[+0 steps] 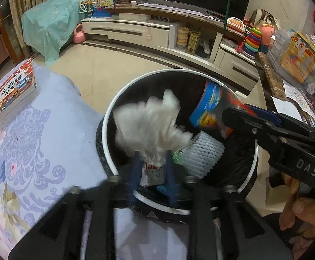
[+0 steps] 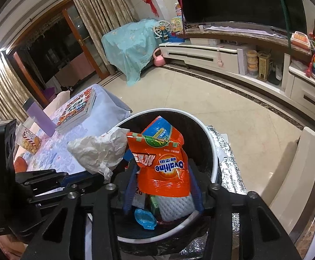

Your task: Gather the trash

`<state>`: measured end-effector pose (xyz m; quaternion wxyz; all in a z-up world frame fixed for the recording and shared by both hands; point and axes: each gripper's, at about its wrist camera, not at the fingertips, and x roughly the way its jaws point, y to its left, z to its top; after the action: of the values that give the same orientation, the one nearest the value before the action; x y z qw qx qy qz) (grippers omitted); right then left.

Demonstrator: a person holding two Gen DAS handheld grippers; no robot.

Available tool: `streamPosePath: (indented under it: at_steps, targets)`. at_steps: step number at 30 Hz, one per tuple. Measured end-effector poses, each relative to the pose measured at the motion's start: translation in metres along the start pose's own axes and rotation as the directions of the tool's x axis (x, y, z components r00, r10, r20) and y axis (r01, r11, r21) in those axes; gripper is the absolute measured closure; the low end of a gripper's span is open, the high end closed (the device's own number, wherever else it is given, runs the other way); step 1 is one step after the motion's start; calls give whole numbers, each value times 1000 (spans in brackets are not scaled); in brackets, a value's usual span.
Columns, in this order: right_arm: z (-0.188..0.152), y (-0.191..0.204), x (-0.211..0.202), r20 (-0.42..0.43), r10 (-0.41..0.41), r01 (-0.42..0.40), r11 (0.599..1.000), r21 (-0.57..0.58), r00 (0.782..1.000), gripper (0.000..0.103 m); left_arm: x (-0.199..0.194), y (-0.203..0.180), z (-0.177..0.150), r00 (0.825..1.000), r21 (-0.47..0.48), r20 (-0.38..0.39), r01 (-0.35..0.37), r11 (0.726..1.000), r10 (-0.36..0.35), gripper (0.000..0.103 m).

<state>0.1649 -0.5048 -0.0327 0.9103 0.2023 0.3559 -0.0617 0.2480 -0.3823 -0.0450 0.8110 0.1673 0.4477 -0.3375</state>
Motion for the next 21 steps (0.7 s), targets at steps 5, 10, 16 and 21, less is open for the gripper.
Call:
streamPosePath:
  at_steps: [5,10,16,21]
  targets:
    - [0,0,-2,9,0,0,1000,11,1000,37,-7,6,-5,999,-10,25,-25,1000,25,53]
    - [-2,-1,-7,16,1,-2,1000,19,1000,36,-14,15,-12,999,-41,32,-36,999,38,52]
    - [-5,7,-23,42,6,-7,1000,18,999,28,-39,26,-29,997,-92,76,-26,995,33,45]
    - [-19,18,-45,73,21,-23,999,27,997,15,-72,44,-67,988,-194,148,-8,981,37,32]
